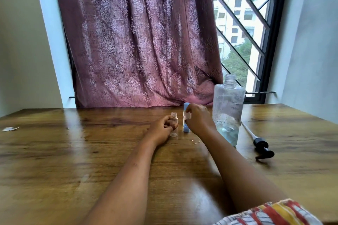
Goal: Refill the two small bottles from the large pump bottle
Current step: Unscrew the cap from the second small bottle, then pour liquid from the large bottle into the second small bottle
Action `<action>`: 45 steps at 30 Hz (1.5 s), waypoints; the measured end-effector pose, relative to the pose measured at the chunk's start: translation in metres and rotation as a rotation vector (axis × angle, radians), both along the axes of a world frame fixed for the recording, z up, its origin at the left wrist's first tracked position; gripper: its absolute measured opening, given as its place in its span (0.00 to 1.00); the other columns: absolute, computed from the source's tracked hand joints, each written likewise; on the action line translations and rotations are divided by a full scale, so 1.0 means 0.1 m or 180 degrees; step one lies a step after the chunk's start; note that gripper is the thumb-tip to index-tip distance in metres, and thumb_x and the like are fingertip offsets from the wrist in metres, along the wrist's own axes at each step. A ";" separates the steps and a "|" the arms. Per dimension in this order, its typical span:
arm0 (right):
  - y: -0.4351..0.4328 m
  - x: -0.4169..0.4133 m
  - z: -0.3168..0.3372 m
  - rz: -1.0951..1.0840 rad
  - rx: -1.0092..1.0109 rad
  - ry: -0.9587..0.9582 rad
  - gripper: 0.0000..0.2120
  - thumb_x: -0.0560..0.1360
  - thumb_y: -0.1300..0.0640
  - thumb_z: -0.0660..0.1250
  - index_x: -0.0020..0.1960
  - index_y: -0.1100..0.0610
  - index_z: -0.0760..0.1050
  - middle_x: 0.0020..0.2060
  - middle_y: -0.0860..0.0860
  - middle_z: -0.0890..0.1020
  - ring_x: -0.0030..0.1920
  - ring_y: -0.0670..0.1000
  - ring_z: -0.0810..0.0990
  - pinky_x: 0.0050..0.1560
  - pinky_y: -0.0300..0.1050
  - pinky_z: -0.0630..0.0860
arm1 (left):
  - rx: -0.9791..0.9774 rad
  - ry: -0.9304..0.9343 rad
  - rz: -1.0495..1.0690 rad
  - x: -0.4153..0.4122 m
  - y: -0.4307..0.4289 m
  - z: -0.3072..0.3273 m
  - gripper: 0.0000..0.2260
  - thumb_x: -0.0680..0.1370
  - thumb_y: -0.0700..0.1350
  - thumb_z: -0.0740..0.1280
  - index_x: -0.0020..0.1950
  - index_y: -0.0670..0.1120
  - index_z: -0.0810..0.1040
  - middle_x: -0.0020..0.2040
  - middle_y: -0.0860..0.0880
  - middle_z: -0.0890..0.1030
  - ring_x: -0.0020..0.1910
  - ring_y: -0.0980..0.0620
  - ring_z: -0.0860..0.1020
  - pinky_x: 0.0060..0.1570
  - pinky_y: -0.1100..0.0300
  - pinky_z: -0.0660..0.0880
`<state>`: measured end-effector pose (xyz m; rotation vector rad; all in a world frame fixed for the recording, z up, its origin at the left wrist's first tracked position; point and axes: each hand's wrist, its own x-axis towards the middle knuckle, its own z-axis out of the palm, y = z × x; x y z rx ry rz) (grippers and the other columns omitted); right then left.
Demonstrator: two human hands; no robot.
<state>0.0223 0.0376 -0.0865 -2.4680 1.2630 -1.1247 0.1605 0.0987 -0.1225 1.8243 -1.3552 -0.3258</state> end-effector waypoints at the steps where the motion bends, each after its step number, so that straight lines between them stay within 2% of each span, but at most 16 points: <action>1: 0.05 -0.01 0.07 -0.0027 -0.0177 -0.0251 0.11 0.71 0.65 0.63 0.53 0.59 0.76 0.52 0.56 0.79 0.52 0.59 0.78 0.49 0.47 0.73 | 0.0017 -0.0060 0.0049 0.00 0.00 0.00 0.19 0.74 0.56 0.66 0.64 0.57 0.73 0.46 0.62 0.77 0.54 0.54 0.76 0.65 0.50 0.67; 3: 0.16 -0.06 0.20 -0.0119 -0.0659 -0.0689 0.13 0.71 0.65 0.63 0.55 0.57 0.75 0.53 0.55 0.79 0.50 0.59 0.79 0.45 0.49 0.75 | 0.0060 -0.0069 0.0077 0.00 -0.01 0.00 0.21 0.71 0.60 0.65 0.64 0.60 0.72 0.47 0.61 0.77 0.57 0.50 0.76 0.66 0.44 0.66; 7: 0.27 -0.17 0.35 -0.0329 -0.1878 -0.1226 0.18 0.69 0.62 0.63 0.59 0.54 0.73 0.57 0.52 0.76 0.56 0.57 0.76 0.48 0.49 0.76 | 0.0046 -0.0064 0.0028 -0.07 0.05 0.07 0.20 0.73 0.56 0.65 0.65 0.58 0.70 0.51 0.59 0.76 0.60 0.49 0.75 0.67 0.44 0.65; 11: 0.22 -0.28 0.35 -0.0984 -0.2298 -0.1308 0.23 0.67 0.59 0.65 0.62 0.52 0.72 0.59 0.51 0.76 0.59 0.54 0.70 0.57 0.49 0.67 | -0.0045 0.0034 -0.0045 -0.12 0.09 0.08 0.15 0.72 0.53 0.67 0.59 0.58 0.73 0.49 0.57 0.78 0.55 0.51 0.77 0.65 0.45 0.68; 13: 0.16 -0.34 0.28 -0.1478 -0.2116 -0.1416 0.28 0.67 0.53 0.66 0.66 0.50 0.67 0.63 0.52 0.73 0.63 0.53 0.67 0.59 0.51 0.62 | -0.0040 0.0037 -0.0044 -0.12 0.09 0.07 0.13 0.69 0.57 0.66 0.53 0.63 0.72 0.47 0.60 0.79 0.55 0.51 0.77 0.64 0.44 0.68; 15: 0.11 -0.41 0.21 -0.1764 -0.1681 -0.1593 0.33 0.67 0.47 0.66 0.70 0.50 0.62 0.66 0.53 0.71 0.66 0.55 0.66 0.60 0.56 0.63 | -0.0028 0.0061 -0.0061 -0.11 0.06 0.05 0.12 0.68 0.58 0.65 0.50 0.65 0.71 0.46 0.61 0.78 0.54 0.50 0.77 0.63 0.44 0.69; 18: 0.07 -0.49 0.10 -0.1375 -0.0750 -0.2017 0.43 0.66 0.43 0.71 0.74 0.50 0.54 0.69 0.55 0.68 0.66 0.62 0.69 0.59 0.62 0.70 | -0.0019 0.0060 -0.0148 -0.13 0.09 0.08 0.11 0.71 0.55 0.67 0.53 0.62 0.72 0.47 0.58 0.78 0.54 0.50 0.77 0.62 0.45 0.71; 21: 0.03 -0.54 0.08 -0.0902 -0.0174 -0.2502 0.46 0.64 0.42 0.75 0.74 0.52 0.55 0.69 0.56 0.71 0.64 0.61 0.73 0.56 0.55 0.72 | -0.0132 0.0077 -0.0186 -0.16 0.11 0.11 0.10 0.73 0.51 0.68 0.53 0.58 0.72 0.45 0.56 0.77 0.51 0.51 0.77 0.55 0.57 0.72; 23: 0.01 -0.56 0.08 -0.0868 -0.0071 -0.2445 0.45 0.63 0.41 0.76 0.71 0.53 0.57 0.65 0.55 0.74 0.61 0.61 0.75 0.53 0.54 0.73 | -0.0170 0.0088 -0.0217 -0.17 0.14 0.13 0.09 0.75 0.45 0.67 0.53 0.54 0.72 0.43 0.56 0.76 0.47 0.54 0.74 0.42 0.69 0.68; 25: 0.00 -0.55 0.07 -0.0851 -0.0036 -0.2256 0.43 0.62 0.42 0.76 0.69 0.53 0.58 0.65 0.55 0.74 0.58 0.63 0.76 0.52 0.57 0.74 | -0.0217 0.0059 -0.0226 -0.18 0.15 0.13 0.09 0.75 0.43 0.67 0.53 0.51 0.72 0.42 0.56 0.75 0.45 0.55 0.73 0.37 0.72 0.65; 27: -0.01 -0.55 0.06 -0.0797 -0.0017 -0.2093 0.43 0.63 0.43 0.76 0.69 0.53 0.57 0.65 0.56 0.73 0.57 0.64 0.77 0.52 0.59 0.76 | -0.0219 0.0019 -0.0206 -0.19 0.17 0.14 0.08 0.75 0.44 0.67 0.53 0.52 0.72 0.43 0.55 0.75 0.46 0.55 0.73 0.40 0.70 0.67; 30: 0.01 -0.54 0.08 -0.0700 -0.0001 -0.2012 0.42 0.63 0.46 0.77 0.68 0.54 0.58 0.64 0.55 0.73 0.57 0.64 0.77 0.52 0.57 0.74 | -0.0218 0.0023 -0.0120 -0.17 0.16 0.14 0.08 0.74 0.46 0.68 0.51 0.54 0.72 0.43 0.57 0.75 0.49 0.54 0.74 0.51 0.58 0.69; 34: 0.07 -0.51 0.10 -0.0579 -0.0229 -0.1792 0.41 0.63 0.48 0.77 0.68 0.54 0.58 0.62 0.55 0.75 0.55 0.63 0.78 0.49 0.55 0.74 | -0.0126 -0.0334 0.0165 -0.22 0.21 0.19 0.13 0.76 0.52 0.65 0.60 0.55 0.73 0.49 0.58 0.73 0.51 0.58 0.67 0.48 0.59 0.56; 37: 0.11 -0.46 0.09 -0.0576 -0.0488 -0.1313 0.41 0.64 0.50 0.76 0.68 0.51 0.55 0.61 0.57 0.75 0.52 0.65 0.79 0.48 0.57 0.75 | -0.0137 -0.0331 0.0202 -0.24 0.24 0.21 0.15 0.76 0.52 0.65 0.62 0.54 0.73 0.53 0.56 0.75 0.52 0.57 0.68 0.43 0.61 0.56; 40: 0.10 -0.43 0.07 -0.0598 -0.0693 -0.0905 0.41 0.63 0.52 0.76 0.66 0.46 0.52 0.61 0.57 0.77 0.52 0.65 0.79 0.51 0.58 0.74 | -0.0130 -0.0351 0.0277 -0.25 0.26 0.21 0.15 0.76 0.52 0.65 0.62 0.54 0.73 0.51 0.57 0.75 0.52 0.56 0.69 0.49 0.59 0.54; 45: 0.05 -0.42 0.02 -0.0619 -0.1029 -0.0511 0.34 0.64 0.58 0.72 0.68 0.50 0.64 0.58 0.53 0.79 0.56 0.61 0.77 0.51 0.54 0.70 | -0.0028 -0.0411 0.0381 -0.23 0.23 0.19 0.16 0.75 0.55 0.64 0.63 0.58 0.72 0.59 0.54 0.78 0.60 0.52 0.72 0.60 0.52 0.57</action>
